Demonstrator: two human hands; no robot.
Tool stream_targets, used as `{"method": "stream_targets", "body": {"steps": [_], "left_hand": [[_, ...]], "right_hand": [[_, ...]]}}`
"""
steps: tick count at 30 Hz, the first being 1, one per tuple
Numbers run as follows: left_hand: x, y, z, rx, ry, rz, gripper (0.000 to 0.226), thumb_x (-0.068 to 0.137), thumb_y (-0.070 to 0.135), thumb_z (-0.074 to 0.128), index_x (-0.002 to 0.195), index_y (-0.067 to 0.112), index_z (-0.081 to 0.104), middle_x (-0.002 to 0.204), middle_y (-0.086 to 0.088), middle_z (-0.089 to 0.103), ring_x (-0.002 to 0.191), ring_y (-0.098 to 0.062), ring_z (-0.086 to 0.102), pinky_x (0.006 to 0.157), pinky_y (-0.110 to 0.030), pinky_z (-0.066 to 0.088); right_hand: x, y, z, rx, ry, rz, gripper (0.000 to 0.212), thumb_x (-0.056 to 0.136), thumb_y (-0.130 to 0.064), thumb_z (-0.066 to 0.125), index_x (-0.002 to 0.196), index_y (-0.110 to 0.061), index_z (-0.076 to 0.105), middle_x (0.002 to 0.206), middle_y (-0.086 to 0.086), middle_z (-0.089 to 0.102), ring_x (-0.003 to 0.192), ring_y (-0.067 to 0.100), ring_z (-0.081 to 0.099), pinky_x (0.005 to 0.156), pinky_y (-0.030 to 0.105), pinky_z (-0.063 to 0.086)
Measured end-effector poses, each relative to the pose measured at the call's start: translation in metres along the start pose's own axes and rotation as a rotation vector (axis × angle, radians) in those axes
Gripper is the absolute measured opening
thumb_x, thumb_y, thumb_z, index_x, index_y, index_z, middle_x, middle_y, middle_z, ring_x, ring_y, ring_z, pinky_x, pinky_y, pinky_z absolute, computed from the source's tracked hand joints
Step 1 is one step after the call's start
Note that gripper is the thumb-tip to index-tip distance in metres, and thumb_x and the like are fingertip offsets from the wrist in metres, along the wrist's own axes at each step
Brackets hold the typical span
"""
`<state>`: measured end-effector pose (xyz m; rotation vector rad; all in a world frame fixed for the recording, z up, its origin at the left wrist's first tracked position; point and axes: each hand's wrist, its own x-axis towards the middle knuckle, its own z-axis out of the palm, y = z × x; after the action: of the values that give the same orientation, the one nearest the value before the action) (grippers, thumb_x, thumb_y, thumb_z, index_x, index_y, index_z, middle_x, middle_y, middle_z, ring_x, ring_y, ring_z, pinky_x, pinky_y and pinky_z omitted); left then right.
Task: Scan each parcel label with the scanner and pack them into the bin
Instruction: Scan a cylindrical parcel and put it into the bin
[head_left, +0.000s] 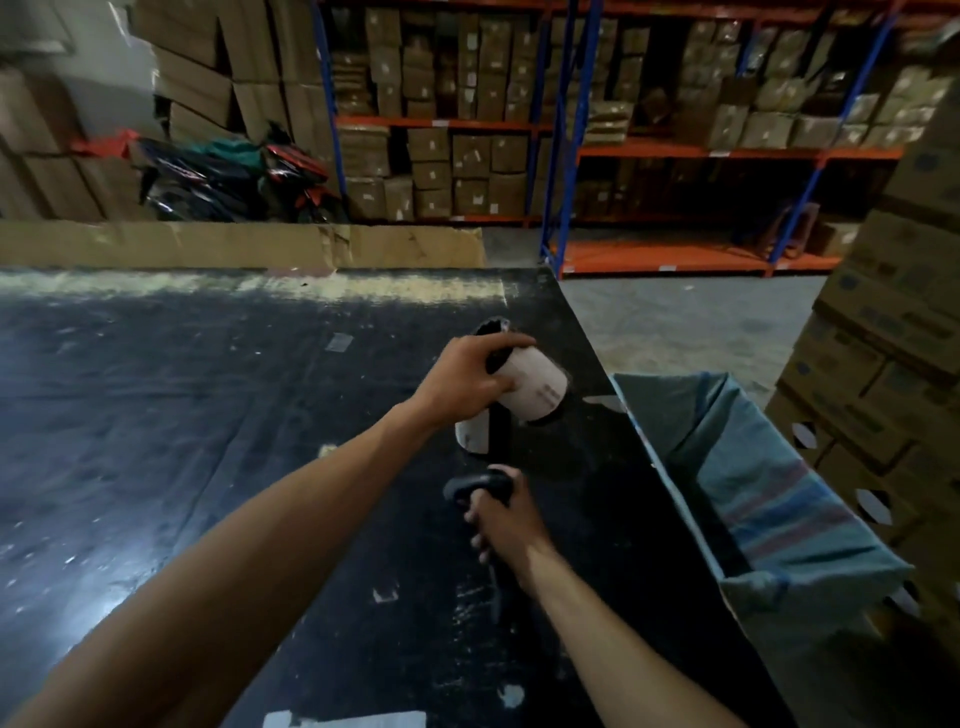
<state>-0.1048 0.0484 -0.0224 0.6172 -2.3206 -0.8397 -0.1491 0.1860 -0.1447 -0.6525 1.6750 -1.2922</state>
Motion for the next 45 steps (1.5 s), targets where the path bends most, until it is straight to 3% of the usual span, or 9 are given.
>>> {"method": "stream_targets", "body": {"steps": [5, 10, 20, 26, 31, 34, 37, 40, 45], "left_hand": [[-0.017, -0.019, -0.042, -0.175, 0.264, -0.109, 0.049, 0.081, 0.007, 0.076, 0.127, 0.021, 0.069, 0.118, -0.004, 0.071, 0.110, -0.016, 0.066, 0.092, -0.037, 0.058], [-0.023, -0.023, -0.049, -0.237, 0.331, -0.165, 0.051, 0.080, 0.002, 0.075, 0.128, 0.018, 0.068, 0.116, -0.007, 0.072, 0.109, -0.019, 0.067, 0.092, -0.044, 0.058], [-0.025, -0.019, -0.051, -0.233, 0.353, -0.164, 0.049, 0.081, 0.004, 0.074, 0.127, 0.021, 0.069, 0.119, -0.005, 0.070, 0.111, -0.019, 0.065, 0.091, -0.041, 0.058], [-0.020, -0.012, -0.044, -0.308, 0.410, -0.155, 0.050, 0.081, 0.007, 0.078, 0.128, 0.021, 0.067, 0.123, -0.006, 0.068, 0.114, -0.020, 0.064, 0.095, -0.035, 0.057], [-0.008, 0.002, -0.016, -0.404, 0.401, -0.146, 0.050, 0.078, 0.012, 0.080, 0.124, 0.027, 0.069, 0.109, 0.004, 0.069, 0.103, -0.012, 0.067, 0.086, -0.027, 0.059], [0.000, 0.011, 0.009, -0.526, 0.367, -0.188, 0.047, 0.079, 0.013, 0.081, 0.121, 0.032, 0.069, 0.108, 0.013, 0.066, 0.100, -0.009, 0.066, 0.071, -0.022, 0.059], [0.011, 0.018, 0.038, -0.597, 0.337, -0.266, 0.048, 0.080, 0.016, 0.079, 0.125, 0.029, 0.068, 0.115, 0.007, 0.067, 0.103, -0.012, 0.065, 0.082, -0.031, 0.059], [0.029, 0.028, 0.075, -0.682, 0.268, -0.298, 0.047, 0.079, 0.009, 0.076, 0.123, 0.026, 0.070, 0.111, 0.008, 0.068, 0.101, -0.011, 0.066, 0.083, -0.027, 0.059], [0.067, 0.045, 0.136, -0.652, 0.131, -0.356, 0.045, 0.064, 0.003, 0.070, 0.103, 0.027, 0.075, 0.100, 0.004, 0.074, 0.096, -0.020, 0.069, 0.071, -0.022, 0.054]], "right_hand": [[-0.009, -0.054, -0.038, 0.150, 0.207, -0.279, 0.042, 0.074, -0.051, 0.070, 0.111, -0.054, 0.053, 0.068, 0.004, 0.073, 0.046, 0.015, 0.060, 0.040, 0.028, 0.046], [-0.013, -0.114, -0.047, 0.104, 0.240, -0.421, 0.043, 0.082, -0.070, 0.063, 0.117, -0.047, 0.049, 0.071, 0.004, 0.070, 0.049, 0.016, 0.062, 0.045, 0.030, 0.049], [-0.022, -0.135, -0.051, -0.053, 0.284, -0.474, 0.051, 0.080, -0.069, 0.063, 0.121, -0.046, 0.044, 0.080, 0.006, 0.073, 0.050, 0.015, 0.069, 0.046, 0.029, 0.054], [-0.001, -0.085, -0.075, -0.297, 0.308, -0.242, 0.063, 0.080, -0.049, 0.071, 0.132, -0.036, 0.038, 0.085, 0.006, 0.071, 0.046, 0.015, 0.070, 0.042, 0.028, 0.055], [0.005, -0.015, -0.088, -0.601, 0.310, 0.037, 0.073, 0.094, -0.047, 0.066, 0.149, -0.014, 0.030, 0.126, 0.019, 0.066, 0.101, 0.039, 0.074, 0.087, 0.051, 0.062], [0.005, 0.001, -0.092, -0.619, 0.257, 0.157, 0.074, 0.097, -0.049, 0.063, 0.151, -0.013, 0.027, 0.128, 0.022, 0.065, 0.104, 0.039, 0.073, 0.092, 0.050, 0.060], [0.002, -0.002, -0.101, -0.795, 0.198, 0.203, 0.082, 0.094, -0.060, 0.059, 0.155, -0.017, 0.024, 0.139, 0.020, 0.059, 0.122, 0.037, 0.064, 0.101, 0.044, 0.054], [0.002, -0.023, -0.128, -0.848, 0.329, 0.028, 0.101, 0.082, -0.068, 0.068, 0.159, -0.021, 0.022, 0.153, 0.019, 0.045, 0.139, 0.037, 0.048, 0.109, 0.042, 0.045], [0.020, -0.067, -0.221, -0.574, 0.489, -0.395, 0.112, 0.066, -0.052, 0.084, 0.156, -0.032, 0.020, 0.153, 0.008, 0.031, 0.142, 0.025, 0.035, 0.113, 0.045, 0.042]]}}
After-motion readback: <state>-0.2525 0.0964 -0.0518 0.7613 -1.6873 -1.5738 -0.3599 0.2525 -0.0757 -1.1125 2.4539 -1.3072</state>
